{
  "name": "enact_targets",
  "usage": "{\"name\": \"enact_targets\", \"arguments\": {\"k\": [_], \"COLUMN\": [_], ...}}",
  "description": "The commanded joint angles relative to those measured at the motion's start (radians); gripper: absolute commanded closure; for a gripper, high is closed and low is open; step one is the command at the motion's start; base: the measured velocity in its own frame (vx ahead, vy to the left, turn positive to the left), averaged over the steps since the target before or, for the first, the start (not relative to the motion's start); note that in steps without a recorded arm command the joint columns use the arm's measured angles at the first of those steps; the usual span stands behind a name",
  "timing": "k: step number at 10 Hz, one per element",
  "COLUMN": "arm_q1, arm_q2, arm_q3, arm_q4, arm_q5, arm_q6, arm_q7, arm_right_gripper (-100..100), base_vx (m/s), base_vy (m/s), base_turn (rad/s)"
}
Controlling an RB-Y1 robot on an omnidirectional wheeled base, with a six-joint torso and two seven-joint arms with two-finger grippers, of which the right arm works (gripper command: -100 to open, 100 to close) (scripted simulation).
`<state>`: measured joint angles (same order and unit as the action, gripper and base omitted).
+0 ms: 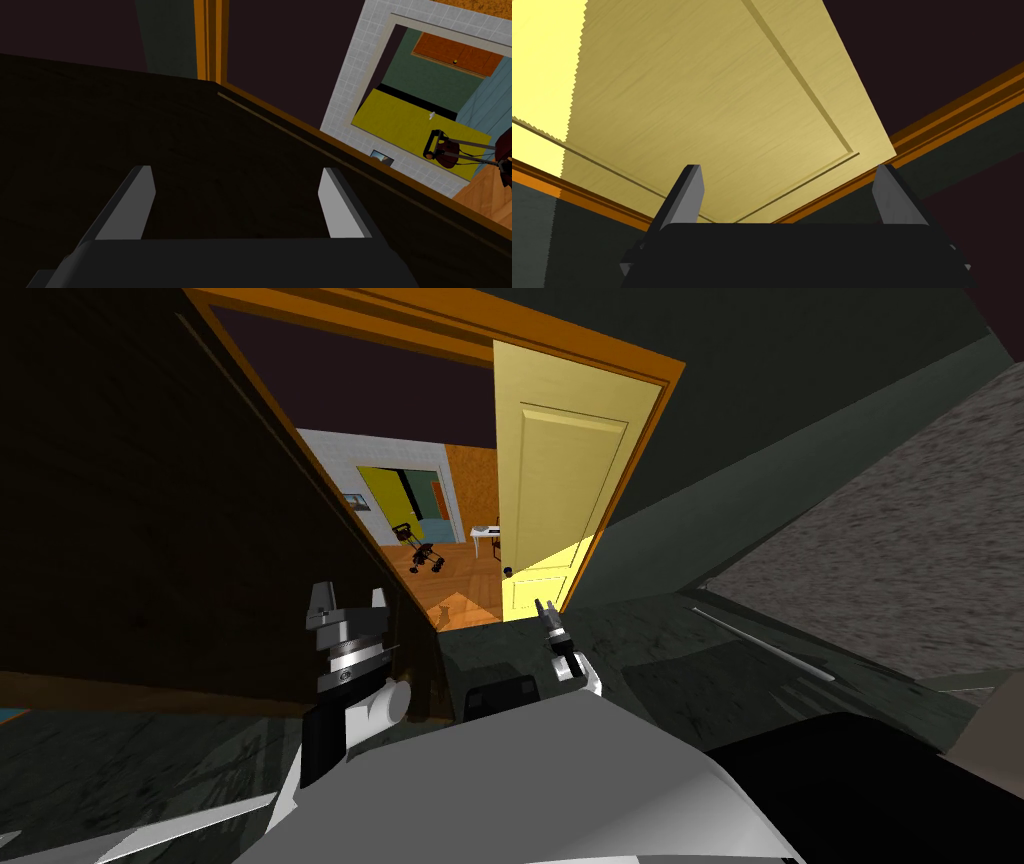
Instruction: Pull the door open
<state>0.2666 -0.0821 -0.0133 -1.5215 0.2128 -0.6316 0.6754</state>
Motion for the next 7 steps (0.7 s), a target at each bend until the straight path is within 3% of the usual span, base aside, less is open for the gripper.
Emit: {"name": "enact_targets", "arguments": {"k": [1, 7], "arm_q1": [-0.011, -0.064], "arm_q2": [0.003, 0.011], "arm_q3": [0.003, 0.009], "arm_q4": [0.037, 0.176], "arm_q5": [0.008, 0.035], "arm_q6": [-0.009, -0.034], "arm_q7": [0.043, 0.183], "arm_right_gripper": [-100, -100], "base_vx": [0.08, 0.09], "base_vy": [-0.005, 0.0], "base_turn": [-0.029, -0.03]}}
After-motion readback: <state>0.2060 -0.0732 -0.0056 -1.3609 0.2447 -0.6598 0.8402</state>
